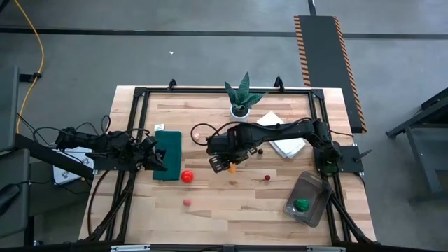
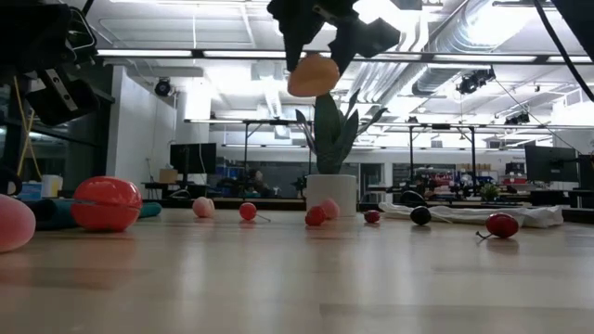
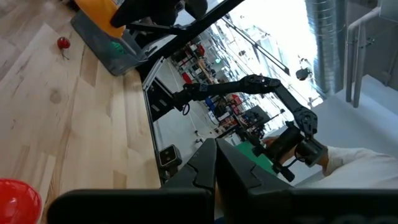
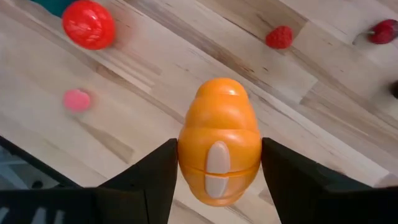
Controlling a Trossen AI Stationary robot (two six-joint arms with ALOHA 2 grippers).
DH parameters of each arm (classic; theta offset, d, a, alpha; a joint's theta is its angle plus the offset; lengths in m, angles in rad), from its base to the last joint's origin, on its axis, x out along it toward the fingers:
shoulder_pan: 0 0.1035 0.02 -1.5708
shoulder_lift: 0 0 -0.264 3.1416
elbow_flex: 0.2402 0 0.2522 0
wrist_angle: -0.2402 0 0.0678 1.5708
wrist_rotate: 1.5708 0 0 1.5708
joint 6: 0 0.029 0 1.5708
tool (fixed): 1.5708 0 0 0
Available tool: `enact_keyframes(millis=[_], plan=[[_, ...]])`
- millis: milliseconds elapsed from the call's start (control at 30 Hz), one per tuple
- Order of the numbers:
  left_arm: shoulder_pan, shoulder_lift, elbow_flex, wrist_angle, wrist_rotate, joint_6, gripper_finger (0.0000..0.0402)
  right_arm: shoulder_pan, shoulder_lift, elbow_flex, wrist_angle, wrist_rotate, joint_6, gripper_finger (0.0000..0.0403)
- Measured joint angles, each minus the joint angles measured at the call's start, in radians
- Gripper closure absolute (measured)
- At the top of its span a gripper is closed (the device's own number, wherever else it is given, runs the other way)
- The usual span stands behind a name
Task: Pick and placing Produce into tupperware
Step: Put the orange croissant into the black bin
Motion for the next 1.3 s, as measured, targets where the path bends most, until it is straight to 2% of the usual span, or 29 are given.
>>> enact_keyframes(millis=[633,1300], plan=[[0.0,0.0,0.0,0.0,0.003,0.0,0.0401,0.036,-0.003,0.003,-0.17,-0.001,0.042,0.0199],[0.0,0.0,0.0,0.0,0.004,0.0,0.0401,0.115,-0.031,0.001,-0.223,0.04,0.107,0.0199]])
